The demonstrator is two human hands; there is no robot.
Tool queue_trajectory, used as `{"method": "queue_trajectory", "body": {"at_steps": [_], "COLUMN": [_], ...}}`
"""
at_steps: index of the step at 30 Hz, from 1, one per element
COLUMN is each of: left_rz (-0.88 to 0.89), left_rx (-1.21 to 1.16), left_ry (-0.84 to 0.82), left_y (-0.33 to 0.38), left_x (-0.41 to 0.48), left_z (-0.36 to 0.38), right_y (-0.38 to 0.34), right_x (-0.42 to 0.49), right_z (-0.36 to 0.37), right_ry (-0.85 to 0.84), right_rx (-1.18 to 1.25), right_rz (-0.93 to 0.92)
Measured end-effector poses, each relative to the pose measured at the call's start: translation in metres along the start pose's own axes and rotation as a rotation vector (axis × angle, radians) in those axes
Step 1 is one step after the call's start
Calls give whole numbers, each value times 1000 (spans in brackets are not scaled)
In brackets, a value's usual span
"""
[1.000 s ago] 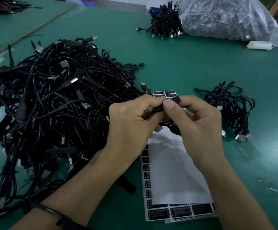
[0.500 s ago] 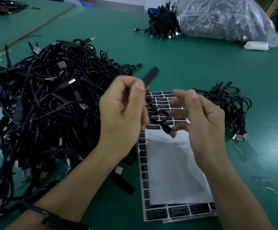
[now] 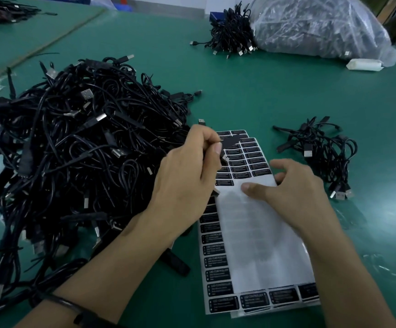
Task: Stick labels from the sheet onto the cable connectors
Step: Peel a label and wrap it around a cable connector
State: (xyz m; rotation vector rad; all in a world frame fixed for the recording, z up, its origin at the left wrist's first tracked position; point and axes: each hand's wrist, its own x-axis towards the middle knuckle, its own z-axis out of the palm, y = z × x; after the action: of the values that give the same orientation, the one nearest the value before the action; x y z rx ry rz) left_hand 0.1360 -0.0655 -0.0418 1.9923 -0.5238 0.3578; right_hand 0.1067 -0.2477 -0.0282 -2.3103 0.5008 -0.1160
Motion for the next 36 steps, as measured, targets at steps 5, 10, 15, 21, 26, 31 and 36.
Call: {"method": "queue_trajectory", "body": {"at_steps": [5, 10, 15, 21, 26, 31, 36], "left_rz": [-25, -24, -26, -71, -133, -154, -177], "left_rx": [55, 68, 253, 260, 172, 75, 36], "left_ry": [-8, -36, -111, -137, -114, -120, -130], "left_y": [1, 5, 6, 8, 11, 14, 15], "left_x": [-1, 0, -1, -3, -3, -3, -2], "left_z": [1, -2, 0, 3, 3, 2, 1], "right_y": [3, 0, -5, -7, -6, -6, -4], "right_x": [3, 2, -1, -1, -1, -1, 1], "right_z": [-3, -7, -7, -6, -6, -6, -3], "right_ry": [-7, -59, -182, -242, -238, -288, -272], "right_rx": [153, 353, 517, 554, 598, 662, 673], "right_rz": [25, 19, 90, 49, 38, 24, -11]}}
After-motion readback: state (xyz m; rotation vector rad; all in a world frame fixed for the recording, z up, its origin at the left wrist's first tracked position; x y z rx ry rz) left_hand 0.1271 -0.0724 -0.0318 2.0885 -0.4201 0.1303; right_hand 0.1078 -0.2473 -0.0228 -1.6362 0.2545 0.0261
